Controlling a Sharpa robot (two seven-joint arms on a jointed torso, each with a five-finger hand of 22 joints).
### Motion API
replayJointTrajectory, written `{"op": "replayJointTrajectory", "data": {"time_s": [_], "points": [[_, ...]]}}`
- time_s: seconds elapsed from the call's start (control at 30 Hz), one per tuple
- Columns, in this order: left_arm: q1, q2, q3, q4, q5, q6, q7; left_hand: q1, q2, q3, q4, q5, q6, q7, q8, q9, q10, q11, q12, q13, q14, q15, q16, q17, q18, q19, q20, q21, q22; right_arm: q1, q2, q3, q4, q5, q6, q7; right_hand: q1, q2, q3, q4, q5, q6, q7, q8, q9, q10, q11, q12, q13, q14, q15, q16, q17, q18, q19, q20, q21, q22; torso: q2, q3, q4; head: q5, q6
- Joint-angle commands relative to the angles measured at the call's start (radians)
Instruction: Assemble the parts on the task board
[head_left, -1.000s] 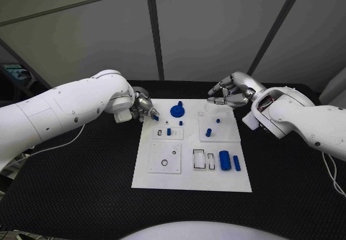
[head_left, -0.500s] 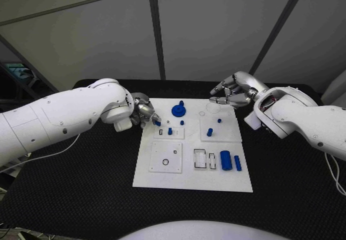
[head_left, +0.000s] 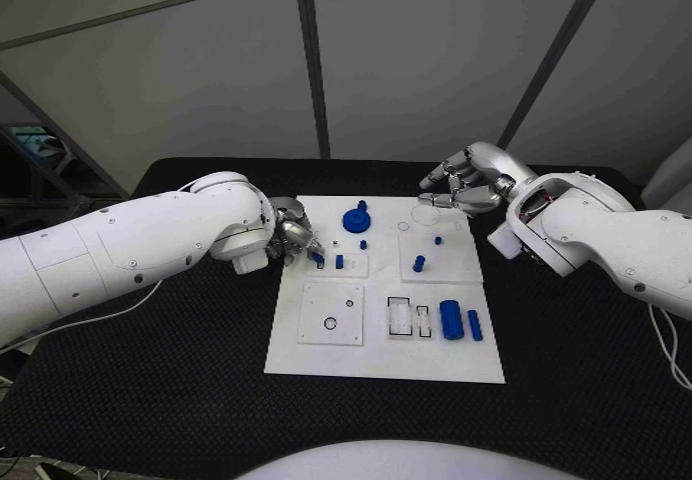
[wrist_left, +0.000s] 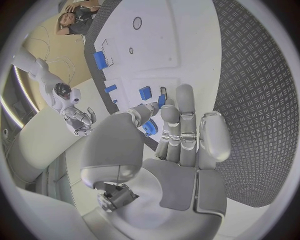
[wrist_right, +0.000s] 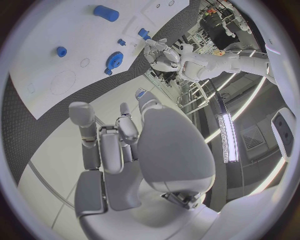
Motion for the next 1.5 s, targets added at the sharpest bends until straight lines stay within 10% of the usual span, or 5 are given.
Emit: {"op": "replayJointTrajectory", "data": {"time_s": [0.03,1.5], "points": [[-0.001,0.002,-0.003,0.004,-0.037,0.022,-0.005,-0.006,0.003,0.134,-0.126,0.006,0.000,-0.006,0.006,0.001,0.012,-0.006,-0.001,-0.001,-0.001,-0.005,-0.001,0.001,-0.047,0.005,-0.001,0.005,0.001,0.001,0.000,0.001,0.001,0.002,0.006,0.004,0.004,0.007,0.005,0.002,0.005,-0.002,-0.004,0.006,-0.001,0.000,-0.005,-0.007,-0.001,0.058,-0.007,-0.006,0.067,0.020,-0.003,-0.003,-0.006,-0.001,0.000,0.0000,0.0012,-0.001,-0.001],[-0.003,0.034,-0.008,-0.014,-0.063,0.123,-0.044,-0.081,-0.005,0.152,-0.113,0.041,0.008,-0.026,0.065,0.049,0.045,-0.020,0.000,0.002,0.002,-0.013,0.000,0.001,-0.051,0.013,-0.008,0.014,0.018,0.001,0.000,0.001,-0.001,0.001,0.009,0.004,0.006,0.006,0.006,0.001,0.007,-0.003,-0.004,0.006,-0.001,-0.001,-0.005,-0.008,-0.002,0.057,-0.007,-0.006,0.066,0.020,-0.004,-0.003,-0.007,-0.003,0.000,0.0005,-0.0001,-0.006,-0.011]]}}
